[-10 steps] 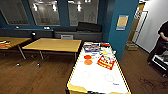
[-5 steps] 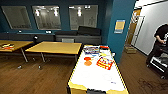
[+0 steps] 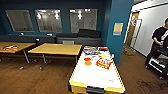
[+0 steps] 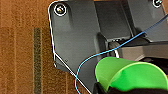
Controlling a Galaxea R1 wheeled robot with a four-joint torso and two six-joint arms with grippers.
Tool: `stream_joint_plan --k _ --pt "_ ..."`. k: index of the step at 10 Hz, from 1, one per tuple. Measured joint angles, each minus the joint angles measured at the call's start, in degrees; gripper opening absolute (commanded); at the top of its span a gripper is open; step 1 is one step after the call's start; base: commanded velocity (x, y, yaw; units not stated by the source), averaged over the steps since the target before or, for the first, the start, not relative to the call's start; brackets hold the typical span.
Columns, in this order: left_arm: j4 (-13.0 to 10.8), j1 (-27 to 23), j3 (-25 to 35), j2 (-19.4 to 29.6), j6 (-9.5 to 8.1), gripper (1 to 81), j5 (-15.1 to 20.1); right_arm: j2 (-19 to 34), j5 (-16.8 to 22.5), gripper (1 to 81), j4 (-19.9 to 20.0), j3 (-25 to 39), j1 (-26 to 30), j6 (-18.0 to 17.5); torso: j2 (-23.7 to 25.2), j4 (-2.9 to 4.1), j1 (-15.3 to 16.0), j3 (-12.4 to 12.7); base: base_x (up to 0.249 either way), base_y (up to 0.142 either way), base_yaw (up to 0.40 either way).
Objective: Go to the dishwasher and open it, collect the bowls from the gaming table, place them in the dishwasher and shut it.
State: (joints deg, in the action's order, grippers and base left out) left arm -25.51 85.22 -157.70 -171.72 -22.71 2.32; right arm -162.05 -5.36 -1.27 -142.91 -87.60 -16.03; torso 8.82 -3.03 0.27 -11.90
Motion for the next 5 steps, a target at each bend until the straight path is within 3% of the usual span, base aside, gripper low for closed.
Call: stream_joint_plan --k 5 --pt "0.0 -0.1 0.0 0.0 0.00 1.0 0.0 -0.8 0.0 1.0 0.0 -0.3 0.0 0.0 0.0 0.00 0.0 0.0 -0.131 0.000 0.000"
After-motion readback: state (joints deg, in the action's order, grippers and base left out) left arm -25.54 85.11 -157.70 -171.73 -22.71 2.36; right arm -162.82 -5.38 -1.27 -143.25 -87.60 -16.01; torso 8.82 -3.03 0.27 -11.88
